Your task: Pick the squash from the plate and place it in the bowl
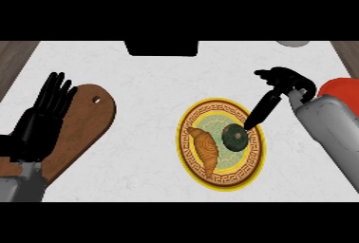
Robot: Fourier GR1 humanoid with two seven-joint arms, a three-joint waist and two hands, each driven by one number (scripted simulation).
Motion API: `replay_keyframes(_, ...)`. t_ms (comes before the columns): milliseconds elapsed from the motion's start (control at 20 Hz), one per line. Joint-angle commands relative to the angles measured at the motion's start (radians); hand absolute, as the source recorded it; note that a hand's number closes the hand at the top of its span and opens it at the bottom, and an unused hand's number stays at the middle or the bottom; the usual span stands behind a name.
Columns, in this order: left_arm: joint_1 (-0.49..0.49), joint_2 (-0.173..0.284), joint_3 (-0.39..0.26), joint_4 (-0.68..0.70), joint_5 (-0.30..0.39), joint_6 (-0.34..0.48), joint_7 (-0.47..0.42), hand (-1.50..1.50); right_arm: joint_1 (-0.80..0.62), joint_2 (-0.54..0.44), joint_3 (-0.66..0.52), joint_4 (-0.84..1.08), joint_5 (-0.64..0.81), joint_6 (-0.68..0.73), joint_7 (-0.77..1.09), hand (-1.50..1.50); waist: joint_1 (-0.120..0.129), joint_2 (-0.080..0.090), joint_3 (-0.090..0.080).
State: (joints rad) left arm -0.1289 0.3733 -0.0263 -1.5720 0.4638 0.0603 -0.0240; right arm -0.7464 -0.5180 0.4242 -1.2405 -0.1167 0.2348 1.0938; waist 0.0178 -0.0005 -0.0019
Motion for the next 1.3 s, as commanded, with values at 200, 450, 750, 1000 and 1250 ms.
replay_keyframes(200, -0.024, 0.003, 0.046, 0.005, 0.015, -0.024, 0.033, 0.00, 0.024, 0.082, 0.019, -0.062, 0.014, -0.015, 0.191, -1.50, -0.021, -0.002, 0.001)
replay_keyframes(450, 0.001, -0.009, 0.053, 0.028, -0.014, -0.037, -0.008, 0.00, 0.129, 0.066, 0.056, -0.132, 0.058, -0.051, 0.166, -1.50, -0.024, -0.002, 0.001)
replay_keyframes(750, -0.001, -0.023, 0.057, -0.026, -0.014, -0.033, 0.041, 0.00, 0.179, 0.114, 0.096, -0.194, 0.234, -0.140, 0.142, -1.50, -0.019, -0.002, 0.002)
replay_keyframes(1000, 0.030, -0.055, 0.065, -0.055, -0.041, -0.014, 0.049, 0.00, 0.280, 0.074, 0.055, -0.245, 0.288, -0.070, 0.064, -1.50, -0.018, -0.002, 0.002)
replay_keyframes(1250, 0.022, -0.056, 0.087, 0.020, -0.040, -0.088, 0.007, 0.00, 0.153, 0.230, 0.031, -0.018, 0.358, -0.075, 0.028, -1.50, -0.009, 0.002, 0.002)
